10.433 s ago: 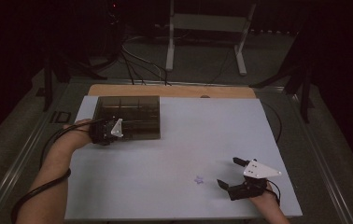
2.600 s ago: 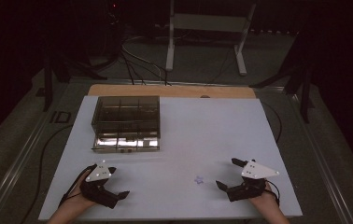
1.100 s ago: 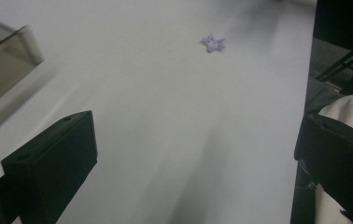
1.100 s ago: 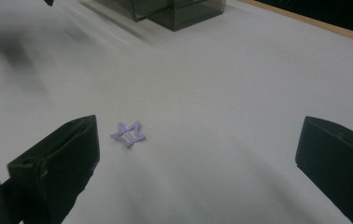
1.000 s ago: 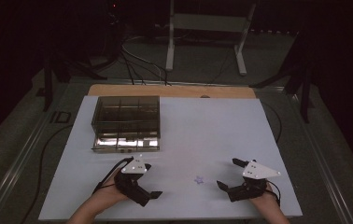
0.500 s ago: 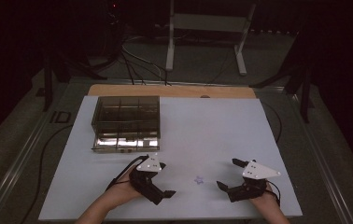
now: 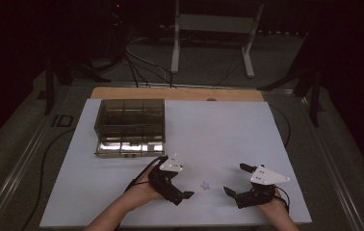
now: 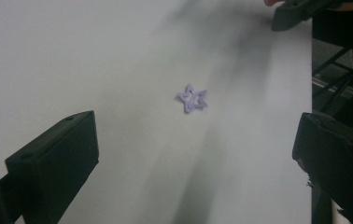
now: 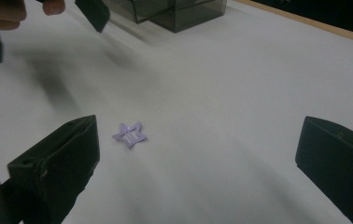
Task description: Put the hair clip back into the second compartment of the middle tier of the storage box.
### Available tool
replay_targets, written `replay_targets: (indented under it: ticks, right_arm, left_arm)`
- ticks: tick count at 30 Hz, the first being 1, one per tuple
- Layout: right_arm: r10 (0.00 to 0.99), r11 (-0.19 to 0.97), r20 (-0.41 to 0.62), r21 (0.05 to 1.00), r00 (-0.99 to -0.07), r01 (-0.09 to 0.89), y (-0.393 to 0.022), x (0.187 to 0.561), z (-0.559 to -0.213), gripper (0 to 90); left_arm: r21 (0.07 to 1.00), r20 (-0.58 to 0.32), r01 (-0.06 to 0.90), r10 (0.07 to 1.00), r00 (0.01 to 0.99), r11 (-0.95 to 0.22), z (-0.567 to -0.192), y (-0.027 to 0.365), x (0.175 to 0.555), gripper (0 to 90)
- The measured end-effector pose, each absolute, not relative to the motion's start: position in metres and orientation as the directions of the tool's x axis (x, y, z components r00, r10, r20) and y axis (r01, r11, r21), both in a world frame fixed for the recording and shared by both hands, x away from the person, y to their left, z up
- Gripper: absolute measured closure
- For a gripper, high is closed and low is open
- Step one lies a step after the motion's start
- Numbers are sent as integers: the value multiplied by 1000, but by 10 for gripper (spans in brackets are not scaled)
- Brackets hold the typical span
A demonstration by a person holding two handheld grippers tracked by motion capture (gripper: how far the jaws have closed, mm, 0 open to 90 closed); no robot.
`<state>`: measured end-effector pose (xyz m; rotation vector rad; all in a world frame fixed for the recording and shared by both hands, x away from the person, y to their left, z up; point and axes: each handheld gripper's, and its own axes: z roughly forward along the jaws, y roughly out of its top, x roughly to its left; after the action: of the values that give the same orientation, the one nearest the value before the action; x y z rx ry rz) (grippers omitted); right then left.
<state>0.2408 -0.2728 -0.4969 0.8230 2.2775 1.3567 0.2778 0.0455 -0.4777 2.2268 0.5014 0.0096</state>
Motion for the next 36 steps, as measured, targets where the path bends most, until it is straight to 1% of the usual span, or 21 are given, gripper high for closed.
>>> replay_targets:
  ticks: [4,10,15,18,20,23,25,31,33,35,36]
  right_arm:
    - [645,367,-10,881,-764,298,-273,241,-497,1]
    - [644,368,-12,882,-765,296,-273,241,-497,1]
    - [643,366,-11,882,-766,295,-273,241,-497,1]
    - [643,367,-11,882,-766,295,-273,241,-497,1]
    - [642,367,-11,883,-767,294,-273,241,-497,1]
    - [642,367,-11,883,-767,294,-273,241,-497,1]
    - [641,365,-9,883,-767,294,-273,240,-496,1]
    - [638,368,-11,882,-770,293,-273,241,-497,1]
    - [637,368,-9,883,-771,293,-273,241,-497,1]
    - [637,368,-11,883,-771,292,-273,241,-497,1]
    - [637,369,-12,882,-771,292,-273,241,-497,1]
  left_arm:
    - [747,-143,327,340,929,-579,-479,39,280,9]
    - [756,-124,315,347,930,-574,-479,28,284,11]
    - [751,-98,298,346,933,-590,-480,17,287,41]
    - [744,-80,293,355,931,-600,-482,8,288,81]
    - [740,-76,286,347,935,-609,-484,2,288,84]
    - [735,-79,281,334,939,-617,-487,-5,288,156]
    - [736,-85,290,341,936,-612,-490,-8,289,166]
    - [709,-65,289,348,935,-643,-499,-15,291,256]
    - [704,-70,292,346,936,-647,-502,-16,292,283]
    - [701,-67,298,356,932,-648,-504,-17,292,295]
    - [701,-67,298,356,932,-648,-504,-17,292,328]
